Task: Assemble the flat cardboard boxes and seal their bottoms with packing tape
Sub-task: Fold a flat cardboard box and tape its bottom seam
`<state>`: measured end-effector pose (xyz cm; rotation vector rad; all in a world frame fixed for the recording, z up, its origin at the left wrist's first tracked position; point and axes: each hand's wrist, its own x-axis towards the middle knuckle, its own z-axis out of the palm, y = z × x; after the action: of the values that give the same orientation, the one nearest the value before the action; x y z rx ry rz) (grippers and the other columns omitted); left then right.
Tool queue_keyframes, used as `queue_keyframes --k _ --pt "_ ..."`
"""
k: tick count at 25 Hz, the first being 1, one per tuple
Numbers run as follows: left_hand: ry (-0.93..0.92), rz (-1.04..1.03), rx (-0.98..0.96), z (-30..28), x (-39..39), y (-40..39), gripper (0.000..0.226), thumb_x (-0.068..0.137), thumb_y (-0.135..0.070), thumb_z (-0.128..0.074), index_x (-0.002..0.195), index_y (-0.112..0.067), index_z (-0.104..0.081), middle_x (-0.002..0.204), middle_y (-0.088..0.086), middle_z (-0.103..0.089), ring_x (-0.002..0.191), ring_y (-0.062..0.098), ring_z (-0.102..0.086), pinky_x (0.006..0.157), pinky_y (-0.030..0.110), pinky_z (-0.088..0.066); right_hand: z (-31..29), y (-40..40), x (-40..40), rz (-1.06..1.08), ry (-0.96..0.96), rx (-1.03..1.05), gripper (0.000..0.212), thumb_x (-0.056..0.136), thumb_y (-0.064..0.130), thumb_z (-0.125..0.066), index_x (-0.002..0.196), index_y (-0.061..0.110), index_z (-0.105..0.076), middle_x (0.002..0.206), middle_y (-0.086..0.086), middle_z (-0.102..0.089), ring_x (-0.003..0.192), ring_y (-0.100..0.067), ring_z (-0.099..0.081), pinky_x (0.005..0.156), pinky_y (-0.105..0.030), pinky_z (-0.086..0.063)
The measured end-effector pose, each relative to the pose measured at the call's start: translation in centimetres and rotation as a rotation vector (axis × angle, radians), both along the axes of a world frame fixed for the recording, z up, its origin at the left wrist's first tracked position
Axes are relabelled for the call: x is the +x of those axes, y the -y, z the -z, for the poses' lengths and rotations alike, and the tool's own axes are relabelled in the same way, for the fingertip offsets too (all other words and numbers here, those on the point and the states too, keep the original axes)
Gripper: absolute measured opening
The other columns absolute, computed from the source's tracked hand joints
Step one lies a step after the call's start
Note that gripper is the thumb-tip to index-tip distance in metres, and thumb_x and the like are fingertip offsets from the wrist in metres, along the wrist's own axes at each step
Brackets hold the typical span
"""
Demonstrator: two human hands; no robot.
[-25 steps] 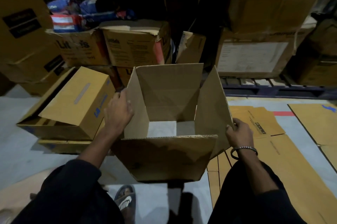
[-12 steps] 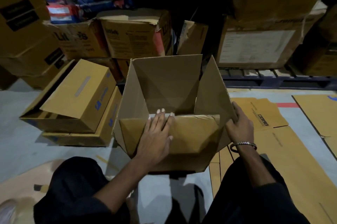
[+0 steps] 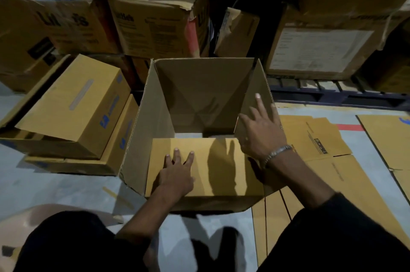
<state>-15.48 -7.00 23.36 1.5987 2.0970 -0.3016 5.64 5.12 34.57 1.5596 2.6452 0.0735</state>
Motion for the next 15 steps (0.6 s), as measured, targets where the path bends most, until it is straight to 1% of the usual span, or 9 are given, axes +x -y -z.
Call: queue_keyframes --k 2,4,6,7,9,10,11,13,15 --pt "-0.004 0.000 0.003 0.0 -0.3 -0.4 0.087 0.104 -0.046 -0.053 0.165 -0.035 0.008 0.172 0.015 0.013 0.158 0.045 0.000 0.119 0.058 -0.033 1.3 -4.7 -2.5 -0.031 0.004 -0.040 0.076 0.094 0.040 -0.066 0.158 0.021 -0.031 0.169 -0.016 -0.017 0.159 -0.033 0.008 0.125 -0.059 0.000" --pt "-0.017 0.017 0.000 -0.2 -0.4 -0.6 0.088 0.104 -0.046 -0.055 0.165 -0.034 0.007 0.172 0.015 0.011 0.158 0.044 -0.003 0.119 0.057 -0.034 2.0 -10.2 -4.3 -0.011 -0.017 -0.068 0.089 0.095 0.037 -0.069 0.163 0.020 -0.016 0.172 -0.016 -0.005 0.159 -0.032 0.007 0.126 -0.056 -0.007" --pt "-0.033 0.028 -0.012 -0.4 -0.8 -1.0 0.089 0.102 -0.047 -0.056 0.165 -0.034 0.006 0.173 0.014 0.010 0.158 0.042 -0.006 0.118 0.056 -0.034 1.9 -15.9 -5.9 0.002 -0.071 -0.069 0.107 0.089 0.035 -0.078 0.165 0.022 -0.004 0.172 -0.014 0.008 0.158 -0.031 0.009 0.125 -0.054 -0.013" --pt "-0.036 0.036 -0.020 -0.6 -1.0 -1.1 0.089 0.102 -0.048 -0.056 0.165 -0.034 0.006 0.173 0.014 0.010 0.158 0.042 -0.007 0.118 0.056 -0.034 1.7 -18.0 -6.4 0.012 -0.085 -0.066 0.120 0.082 0.040 -0.083 0.165 0.024 0.002 0.171 -0.012 0.014 0.158 -0.032 0.012 0.125 -0.055 -0.012" --pt "-0.025 0.057 -0.032 -0.9 -1.3 -1.2 0.087 0.103 -0.050 -0.054 0.165 -0.034 0.005 0.173 0.014 0.010 0.158 0.042 -0.007 0.118 0.056 -0.033 1.7 -20.6 -7.1 0.049 -0.055 -0.060 0.145 0.066 0.056 -0.090 0.163 0.031 0.015 0.170 -0.009 0.020 0.156 -0.034 0.020 0.123 -0.061 0.002" --pt "-0.017 0.065 -0.034 -1.0 -1.5 -1.3 0.086 0.103 -0.051 -0.052 0.165 -0.034 0.004 0.173 0.014 0.009 0.158 0.042 -0.008 0.118 0.056 -0.033 1.9 -21.3 -7.2 0.066 -0.046 -0.066 0.151 0.060 0.061 -0.091 0.161 0.034 0.018 0.171 -0.010 0.016 0.156 -0.036 0.018 0.120 -0.064 0.007" --pt "-0.009 0.069 -0.037 -1.1 -1.7 -1.3 0.085 0.103 -0.052 -0.051 0.165 -0.034 0.004 0.173 0.013 0.009 0.158 0.042 -0.008 0.118 0.057 -0.033 2.1 -21.5 -7.1 0.076 -0.057 -0.067 0.151 0.059 0.062 -0.091 0.161 0.036 0.018 0.171 -0.012 0.007 0.157 -0.038 0.012 0.119 -0.066 0.007" --pt "0.006 0.073 -0.054 -1.1 -2.0 -1.3 0.085 0.103 -0.052 -0.051 0.165 -0.034 0.005 0.173 0.013 0.010 0.158 0.041 -0.006 0.119 0.057 -0.032 2.9 -20.7 -6.8 0.061 -0.094 -0.027 0.143 0.062 0.061 -0.090 0.162 0.037 0.008 0.167 -0.017 -0.011 0.155 -0.039 -0.007 0.122 -0.070 -0.001" --pt "0.003 0.078 -0.061 -1.1 -2.1 -1.3 0.085 0.103 -0.053 -0.051 0.165 -0.035 0.005 0.173 0.013 0.011 0.158 0.041 -0.005 0.119 0.058 -0.032 3.9 -18.8 -6.0 0.021 -0.112 -0.013 0.129 0.064 0.065 -0.087 0.162 0.036 -0.007 0.161 -0.016 -0.021 0.150 -0.039 -0.018 0.120 -0.071 -0.013"
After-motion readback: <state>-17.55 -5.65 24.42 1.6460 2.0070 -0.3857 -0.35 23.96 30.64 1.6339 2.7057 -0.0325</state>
